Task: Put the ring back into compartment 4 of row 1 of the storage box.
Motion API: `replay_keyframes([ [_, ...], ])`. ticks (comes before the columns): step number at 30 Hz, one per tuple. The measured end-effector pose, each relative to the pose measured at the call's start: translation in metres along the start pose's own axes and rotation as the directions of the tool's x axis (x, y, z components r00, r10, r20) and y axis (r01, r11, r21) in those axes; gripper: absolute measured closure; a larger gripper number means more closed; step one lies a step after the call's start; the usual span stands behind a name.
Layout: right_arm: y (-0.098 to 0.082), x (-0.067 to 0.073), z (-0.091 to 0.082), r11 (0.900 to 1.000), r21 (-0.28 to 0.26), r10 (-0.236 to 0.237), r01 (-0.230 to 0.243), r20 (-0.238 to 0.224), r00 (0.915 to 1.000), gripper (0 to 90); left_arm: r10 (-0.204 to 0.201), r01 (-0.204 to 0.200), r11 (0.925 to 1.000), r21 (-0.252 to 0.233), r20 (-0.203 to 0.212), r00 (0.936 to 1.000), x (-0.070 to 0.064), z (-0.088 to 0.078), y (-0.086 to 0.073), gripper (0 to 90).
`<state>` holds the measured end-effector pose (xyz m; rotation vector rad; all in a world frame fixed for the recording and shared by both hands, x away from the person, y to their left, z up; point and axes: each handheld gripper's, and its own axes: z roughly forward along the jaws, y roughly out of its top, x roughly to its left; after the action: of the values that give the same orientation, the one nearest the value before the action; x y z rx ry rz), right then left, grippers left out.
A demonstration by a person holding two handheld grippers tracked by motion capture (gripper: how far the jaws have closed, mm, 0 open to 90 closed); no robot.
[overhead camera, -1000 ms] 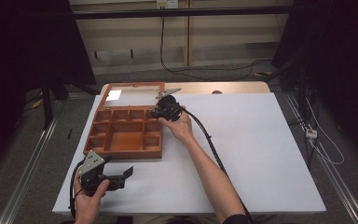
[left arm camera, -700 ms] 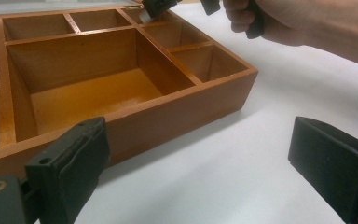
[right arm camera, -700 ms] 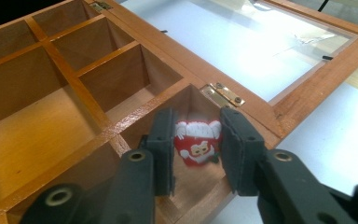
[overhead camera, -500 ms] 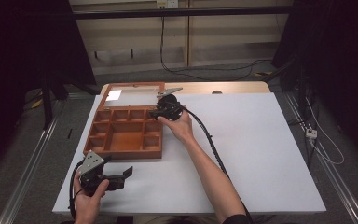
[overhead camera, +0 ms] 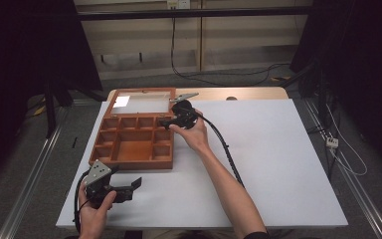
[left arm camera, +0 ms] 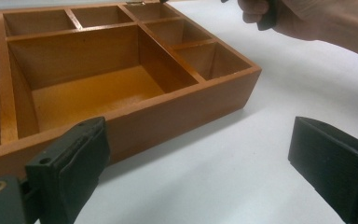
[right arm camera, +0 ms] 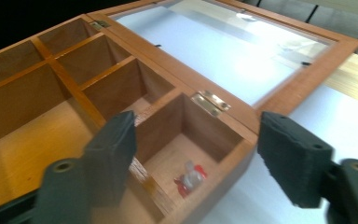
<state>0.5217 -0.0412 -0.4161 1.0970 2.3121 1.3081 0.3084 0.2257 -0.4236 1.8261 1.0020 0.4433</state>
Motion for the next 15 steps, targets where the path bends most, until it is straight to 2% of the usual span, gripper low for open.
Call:
replay_keyframes([
  [5, -0.003, -0.004, -0.01, 0.999, -0.02, 0.031, -0.031, 0.011, 0.9994, 16.1, 0.003, -0.003, 0.9999, 0.01, 0.003, 1.0, -0.002, 0.001, 0.0, 5.2],
  [11, -0.005, -0.007, -0.022, 0.999, -0.035, 0.028, -0.027, 0.039, 0.9988, 12.7, 0.006, -0.007, 0.9997, 0.022, 0.008, 0.9999, -0.003, 0.006, 0.0, 5.1],
  [15, -0.009, -0.01, -0.028, 0.999, -0.021, 0.033, -0.032, 0.07, 0.997, 10.4, 0.006, -0.007, 0.9999, 0.015, 0.012, 0.9999, -0.003, 0.006, 0.0, 5.1],
])
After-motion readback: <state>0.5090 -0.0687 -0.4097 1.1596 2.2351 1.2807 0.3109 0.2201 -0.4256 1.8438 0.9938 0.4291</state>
